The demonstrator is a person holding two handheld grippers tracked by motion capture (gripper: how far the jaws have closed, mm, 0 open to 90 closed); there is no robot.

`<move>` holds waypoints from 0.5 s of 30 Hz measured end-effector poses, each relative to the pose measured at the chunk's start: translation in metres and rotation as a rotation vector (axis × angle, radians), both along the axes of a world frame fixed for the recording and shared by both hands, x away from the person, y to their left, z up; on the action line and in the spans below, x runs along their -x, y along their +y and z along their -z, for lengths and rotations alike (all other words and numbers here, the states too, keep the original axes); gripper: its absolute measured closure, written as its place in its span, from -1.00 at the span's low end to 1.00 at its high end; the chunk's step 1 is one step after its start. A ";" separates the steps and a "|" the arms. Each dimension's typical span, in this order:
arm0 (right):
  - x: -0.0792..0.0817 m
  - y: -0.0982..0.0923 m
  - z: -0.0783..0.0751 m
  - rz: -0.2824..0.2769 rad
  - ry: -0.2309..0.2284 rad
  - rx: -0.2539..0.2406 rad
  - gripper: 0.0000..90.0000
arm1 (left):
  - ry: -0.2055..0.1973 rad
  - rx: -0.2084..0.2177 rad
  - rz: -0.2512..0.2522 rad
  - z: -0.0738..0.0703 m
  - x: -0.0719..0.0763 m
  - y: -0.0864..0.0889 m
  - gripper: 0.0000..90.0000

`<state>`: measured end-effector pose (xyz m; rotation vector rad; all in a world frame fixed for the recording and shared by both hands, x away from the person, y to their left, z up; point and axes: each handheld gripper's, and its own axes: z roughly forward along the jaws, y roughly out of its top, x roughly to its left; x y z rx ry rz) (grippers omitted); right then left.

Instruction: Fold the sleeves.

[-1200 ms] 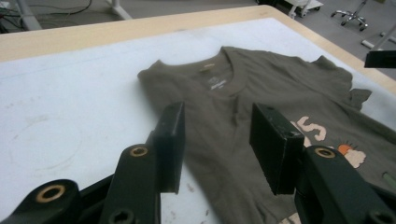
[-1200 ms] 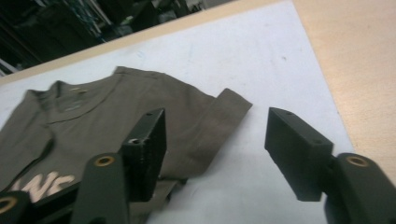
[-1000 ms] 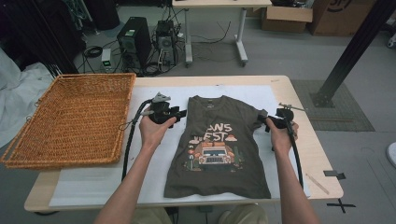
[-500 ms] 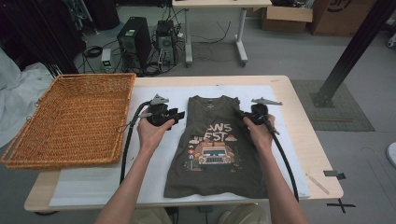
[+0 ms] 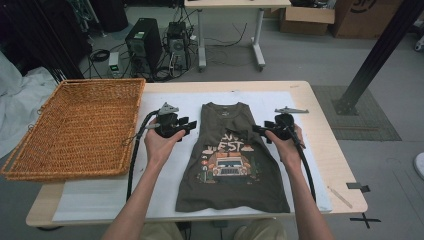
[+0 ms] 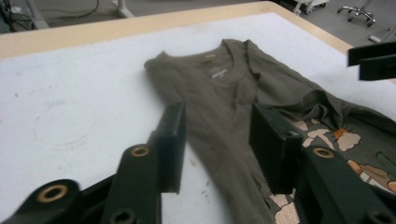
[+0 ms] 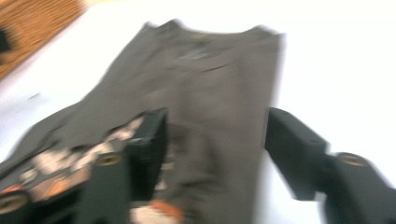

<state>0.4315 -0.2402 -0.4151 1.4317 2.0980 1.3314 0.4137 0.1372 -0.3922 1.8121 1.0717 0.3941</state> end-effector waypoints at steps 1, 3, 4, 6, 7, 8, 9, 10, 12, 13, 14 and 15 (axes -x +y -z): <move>0.002 -0.005 -0.003 0.028 -0.016 0.021 -0.40 | -0.005 0.010 -0.006 -0.002 0.002 -0.001 0.16; 0.010 -0.013 -0.007 0.077 -0.047 0.052 -0.54 | 0.007 0.033 -0.024 -0.006 0.004 -0.003 -0.11; 0.012 -0.014 -0.008 0.086 -0.057 0.057 -0.57 | 0.008 0.036 -0.033 -0.008 0.005 -0.003 -0.17; 0.015 -0.017 -0.010 0.087 -0.059 0.064 -0.56 | 0.007 0.030 -0.043 -0.011 0.007 -0.003 -0.20; 0.016 -0.017 -0.011 0.087 -0.060 0.064 -0.56 | 0.005 0.028 -0.046 -0.013 0.008 -0.002 -0.21; 0.016 -0.018 -0.011 0.089 -0.059 0.062 -0.56 | 0.002 0.027 -0.047 -0.014 0.009 -0.002 -0.21; 0.016 -0.017 -0.011 0.088 -0.058 0.060 -0.56 | 0.000 0.026 -0.048 -0.016 0.010 0.000 -0.22; 0.016 -0.017 -0.011 0.087 -0.056 0.058 -0.56 | -0.001 0.024 -0.049 -0.017 0.010 0.001 -0.22; 0.016 -0.014 -0.010 0.079 -0.051 0.060 -0.56 | 0.002 0.022 -0.050 -0.019 0.011 0.003 -0.22; 0.016 -0.013 -0.009 0.076 -0.047 0.061 -0.56 | 0.006 0.024 -0.049 -0.020 0.010 0.004 -0.22; 0.016 -0.012 -0.008 0.073 -0.039 0.062 -0.56 | 0.008 0.024 -0.049 -0.020 0.010 0.004 -0.22; 0.015 -0.011 -0.007 0.070 -0.034 0.065 -0.56 | 0.011 0.019 -0.047 -0.021 0.009 0.003 -0.23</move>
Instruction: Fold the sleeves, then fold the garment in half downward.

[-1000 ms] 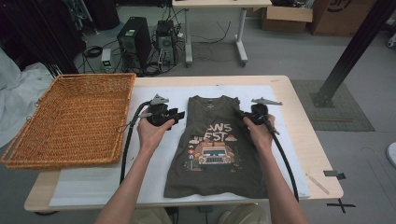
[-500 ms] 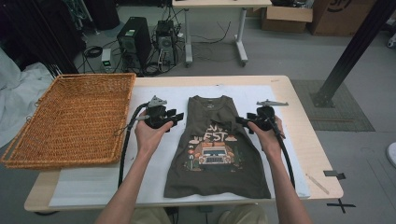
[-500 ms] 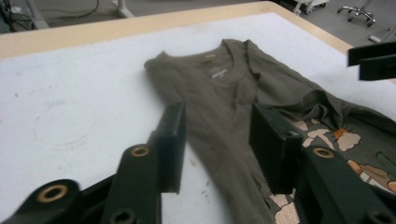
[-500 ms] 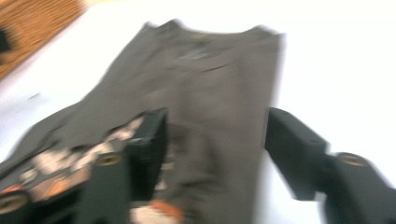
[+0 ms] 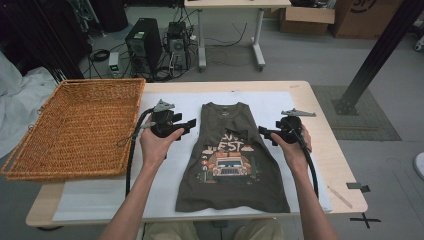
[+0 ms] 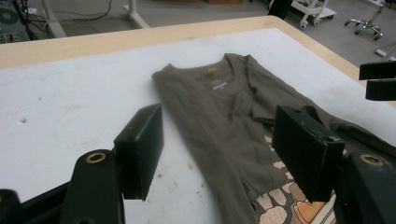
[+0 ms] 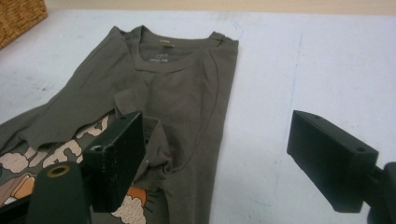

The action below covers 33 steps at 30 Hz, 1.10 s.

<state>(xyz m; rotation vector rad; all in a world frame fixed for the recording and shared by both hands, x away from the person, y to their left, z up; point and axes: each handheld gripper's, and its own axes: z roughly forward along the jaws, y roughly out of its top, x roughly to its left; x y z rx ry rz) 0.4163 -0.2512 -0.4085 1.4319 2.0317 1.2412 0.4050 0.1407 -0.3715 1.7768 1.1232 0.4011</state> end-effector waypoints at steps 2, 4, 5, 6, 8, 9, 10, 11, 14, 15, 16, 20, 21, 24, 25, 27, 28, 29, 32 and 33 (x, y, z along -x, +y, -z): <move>-0.001 0.001 0.001 -0.008 0.005 -0.003 -0.56 | 0.011 -0.014 0.008 -0.001 -0.004 -0.002 -0.25; -0.004 0.002 0.002 -0.017 0.000 -0.007 -0.56 | 0.022 -0.021 0.017 -0.002 -0.010 -0.005 -0.29; -0.006 0.002 0.003 -0.017 -0.007 -0.013 -0.56 | 0.025 -0.030 0.019 -0.002 -0.015 -0.007 -0.29; -0.008 0.002 0.003 -0.017 -0.011 -0.025 -0.55 | 0.031 -0.035 0.021 -0.001 -0.018 -0.009 -0.29; -0.013 0.003 0.005 -0.022 -0.015 -0.051 -0.53 | 0.063 -0.028 0.036 0.003 -0.032 -0.014 -0.29; -0.018 0.003 0.006 -0.024 -0.007 -0.047 -0.53 | 0.070 -0.037 0.042 0.005 -0.038 -0.016 -0.29; -0.022 0.005 0.006 -0.029 0.004 -0.033 -0.53 | 0.085 -0.047 0.045 0.009 -0.047 -0.019 -0.29; -0.028 0.009 0.008 -0.044 0.015 -0.009 -0.52 | 0.104 -0.051 0.046 0.013 -0.057 -0.021 -0.29; -0.051 0.018 0.015 -0.083 0.036 0.046 -0.48 | 0.138 -0.039 0.036 0.027 -0.087 -0.026 -0.28; -0.060 0.021 0.017 -0.089 0.037 0.065 -0.48 | 0.151 -0.041 0.029 0.033 -0.099 -0.029 -0.28; -0.071 0.022 0.020 -0.089 0.044 0.073 -0.48 | 0.155 -0.036 0.023 0.036 -0.105 -0.030 -0.27; -0.103 0.022 0.021 -0.086 0.030 0.043 -0.45 | 0.172 -0.031 0.012 0.046 -0.134 -0.041 -0.24; -0.108 0.022 0.021 -0.083 0.023 0.028 -0.40 | 0.183 -0.056 0.013 0.050 -0.139 -0.044 -0.24; -0.124 0.025 0.026 -0.096 0.042 0.059 -0.37 | 0.219 -0.104 0.012 0.063 -0.151 -0.050 -0.23; -0.129 0.027 0.028 -0.104 0.052 0.071 -0.37 | 0.238 -0.098 0.011 0.070 -0.154 -0.052 -0.23; -0.136 0.034 0.031 -0.121 0.053 0.075 -0.33 | 0.215 -0.100 0.017 0.072 -0.156 -0.054 -0.23; -0.138 0.038 0.034 -0.129 0.062 0.080 -0.34 | 0.213 -0.106 0.021 0.072 -0.157 -0.056 -0.23; -0.140 0.041 0.036 -0.131 0.074 0.096 -0.34 | 0.200 -0.115 0.037 0.072 -0.157 -0.059 -0.22; -0.140 0.057 0.042 -0.137 0.048 0.196 -0.39 | 0.136 -0.220 0.063 0.074 -0.153 -0.070 -0.07; -0.139 0.059 0.042 -0.142 0.034 0.200 -0.23 | 0.125 -0.216 0.077 0.074 -0.152 -0.071 0.01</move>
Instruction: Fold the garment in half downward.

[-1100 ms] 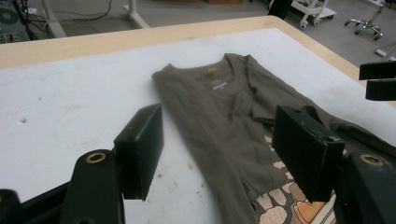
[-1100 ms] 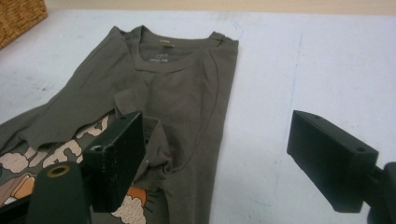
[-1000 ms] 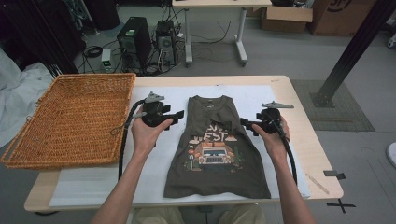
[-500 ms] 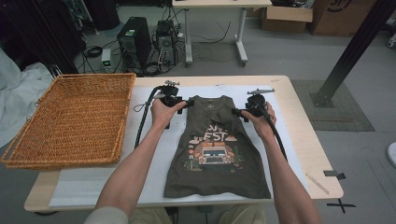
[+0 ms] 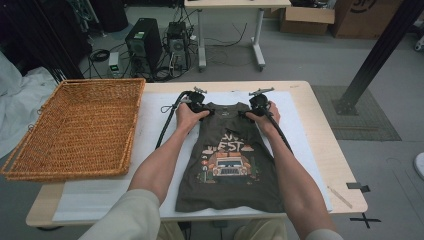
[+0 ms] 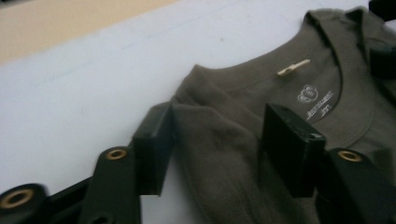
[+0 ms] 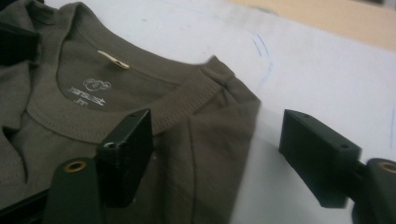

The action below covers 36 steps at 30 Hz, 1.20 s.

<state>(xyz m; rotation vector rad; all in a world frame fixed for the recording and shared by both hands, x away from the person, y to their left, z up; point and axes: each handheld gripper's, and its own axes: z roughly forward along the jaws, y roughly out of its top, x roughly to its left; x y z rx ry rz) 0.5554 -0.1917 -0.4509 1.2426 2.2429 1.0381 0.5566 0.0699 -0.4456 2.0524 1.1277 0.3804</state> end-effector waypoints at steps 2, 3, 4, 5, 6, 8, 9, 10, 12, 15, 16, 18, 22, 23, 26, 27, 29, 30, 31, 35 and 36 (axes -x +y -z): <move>0.002 0.001 0.000 -0.009 -0.010 -0.019 0.23 | 0.029 0.059 0.035 0.000 0.001 0.002 0.46; 0.004 0.001 -0.001 -0.019 -0.010 -0.034 0.53 | 0.038 0.076 0.054 0.001 0.002 0.002 0.74; 0.005 0.001 -0.001 -0.038 -0.004 -0.049 0.74 | 0.033 0.065 0.060 0.000 0.003 0.002 0.79; 0.006 0.002 -0.001 -0.065 0.015 -0.077 0.87 | 0.044 0.064 0.064 -0.001 0.004 0.002 0.82; 0.007 0.002 -0.001 -0.072 0.029 -0.097 0.89 | 0.051 0.061 0.071 -0.003 0.004 0.002 0.83; 0.007 0.001 -0.003 -0.090 0.060 -0.142 0.90 | 0.033 0.076 0.067 -0.009 0.005 0.007 0.84; 0.007 0.000 -0.007 -0.099 0.049 -0.143 0.90 | 0.022 0.094 0.064 -0.013 0.004 0.009 0.84; 0.008 -0.001 -0.009 -0.098 0.038 -0.154 0.90 | 0.002 0.120 0.060 -0.018 0.004 0.012 0.84; 0.007 -0.004 -0.020 -0.091 -0.007 -0.215 0.90 | -0.034 0.165 0.049 -0.029 0.003 0.019 0.83; 0.004 -0.005 -0.043 -0.101 -0.086 -0.251 0.90 | -0.083 0.227 0.024 -0.048 -0.001 0.033 0.84; 0.003 -0.004 -0.051 -0.105 -0.100 -0.271 0.90 | -0.100 0.239 0.021 -0.055 -0.003 0.037 0.84; 0.001 -0.003 -0.066 -0.117 -0.142 -0.279 0.90 | -0.135 0.250 0.023 -0.068 -0.004 0.041 0.83; 0.005 0.000 -0.092 -0.148 -0.220 -0.315 0.90 | -0.192 0.274 0.044 -0.094 0.003 0.050 0.84; 0.008 0.000 -0.094 -0.155 -0.222 -0.321 0.90 | -0.196 0.270 0.057 -0.098 0.007 0.052 0.84; 0.024 -0.001 -0.099 -0.193 -0.223 -0.305 0.89 | -0.220 0.233 0.117 -0.107 0.028 0.055 0.84; 0.031 -0.001 -0.099 -0.199 -0.234 -0.313 0.89 | -0.225 0.236 0.129 -0.108 0.036 0.055 0.83; 0.044 -0.003 -0.099 -0.215 -0.241 -0.316 0.89 | -0.232 0.251 0.147 -0.110 0.052 0.055 0.83; 0.055 -0.005 -0.099 -0.227 -0.241 -0.310 0.89 | -0.237 0.248 0.157 -0.110 0.061 0.055 0.83; 0.062 -0.007 -0.098 -0.238 -0.237 -0.309 0.89 | -0.239 0.252 0.167 -0.109 0.070 0.054 0.83; 0.097 -0.016 -0.087 -0.276 -0.211 -0.317 0.89 | -0.232 0.274 0.205 -0.099 0.109 0.052 0.83; 0.104 -0.017 -0.083 -0.286 -0.206 -0.312 0.89 | -0.226 0.277 0.219 -0.093 0.120 0.052 0.83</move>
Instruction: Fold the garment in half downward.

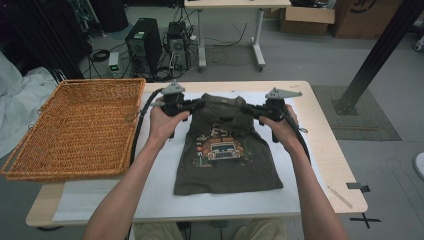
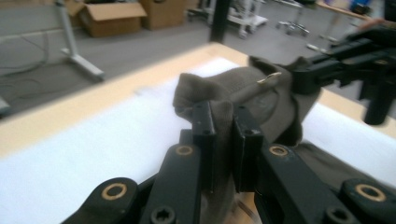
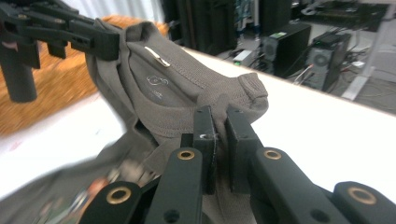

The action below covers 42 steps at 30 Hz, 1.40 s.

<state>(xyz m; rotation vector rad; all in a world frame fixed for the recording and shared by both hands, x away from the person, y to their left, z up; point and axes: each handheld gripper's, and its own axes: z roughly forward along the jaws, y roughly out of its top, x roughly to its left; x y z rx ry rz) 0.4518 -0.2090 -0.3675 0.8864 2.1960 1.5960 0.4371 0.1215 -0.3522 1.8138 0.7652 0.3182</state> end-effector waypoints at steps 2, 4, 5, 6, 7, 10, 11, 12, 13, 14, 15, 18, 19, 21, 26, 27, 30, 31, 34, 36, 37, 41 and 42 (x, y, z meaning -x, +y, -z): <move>0.019 -0.005 0.012 -0.024 0.007 0.030 0.88 | 0.013 0.002 0.033 0.015 0.024 -0.003 0.83; 0.036 -0.011 0.025 -0.037 0.020 0.024 0.88 | 0.035 0.002 0.050 0.024 0.039 -0.005 0.83; 0.042 -0.013 0.029 -0.045 0.023 0.025 0.88 | 0.043 0.000 0.060 0.029 0.047 -0.006 0.83; 0.051 -0.014 0.033 -0.060 0.025 0.030 0.88 | 0.066 -0.005 0.073 0.035 0.056 -0.007 0.83; 0.061 -0.016 0.038 -0.084 0.035 0.040 0.88 | 0.074 -0.011 0.083 0.038 0.062 -0.007 0.82; 0.083 -0.018 0.049 -0.138 0.069 0.060 0.88 | 0.125 -0.032 0.120 0.051 0.084 -0.006 0.82; 0.091 -0.019 0.053 -0.160 0.083 0.082 0.87 | 0.144 -0.040 0.140 0.056 0.091 -0.006 0.82; 0.097 -0.020 0.058 -0.178 0.098 0.099 0.87 | 0.154 -0.050 0.155 0.060 0.096 -0.006 0.82; 0.102 -0.021 0.062 -0.187 0.114 0.104 0.87 | 0.167 -0.056 0.167 0.065 0.103 -0.006 0.81; 0.107 -0.023 0.066 -0.193 0.126 0.117 0.87 | 0.185 -0.059 0.180 0.071 0.110 -0.006 0.81; 0.113 -0.024 0.071 -0.198 0.134 0.122 0.86 | 0.193 -0.067 0.186 0.074 0.113 -0.006 0.81; 0.124 -0.029 0.077 -0.208 0.158 0.132 0.80 | 0.230 -0.087 0.203 0.084 0.124 -0.006 0.77; 0.126 -0.030 0.078 -0.214 0.169 0.136 0.74 | 0.250 -0.105 0.213 0.086 0.128 -0.006 0.75; 0.134 -0.036 0.080 -0.232 0.216 0.147 0.51 | 0.289 -0.119 0.242 0.089 0.134 -0.004 0.57; 0.143 -0.058 0.065 -0.190 0.214 0.000 0.35 | 0.316 0.014 0.266 0.078 0.142 0.007 0.37; 0.142 -0.060 0.063 -0.163 0.204 -0.036 0.33 | 0.304 0.043 0.251 0.074 0.140 0.010 0.36; 0.134 -0.057 0.055 -0.092 0.181 -0.046 0.19 | 0.261 0.080 0.172 0.063 0.134 0.015 0.30; 0.130 -0.053 0.054 -0.060 0.177 -0.035 0.12 | 0.247 0.081 0.150 0.061 0.134 0.016 0.23; 0.124 -0.046 0.051 0.017 0.162 -0.024 -0.25 | 0.223 0.069 0.046 0.054 0.132 0.020 -0.05; 0.121 -0.040 0.049 0.096 0.150 -0.012 -0.48 | 0.231 0.065 -0.024 0.048 0.134 0.022 -0.30; 0.119 -0.038 0.048 0.129 0.140 0.001 -0.53 | 0.228 0.075 -0.040 0.047 0.134 0.023 -0.33; 0.114 -0.025 0.042 0.174 0.099 0.027 -0.57 | 0.192 0.087 -0.092 0.039 0.140 0.029 -0.38; 0.112 -0.020 0.040 0.173 0.089 0.035 -0.57 | 0.192 0.090 -0.098 0.039 0.141 0.030 -0.41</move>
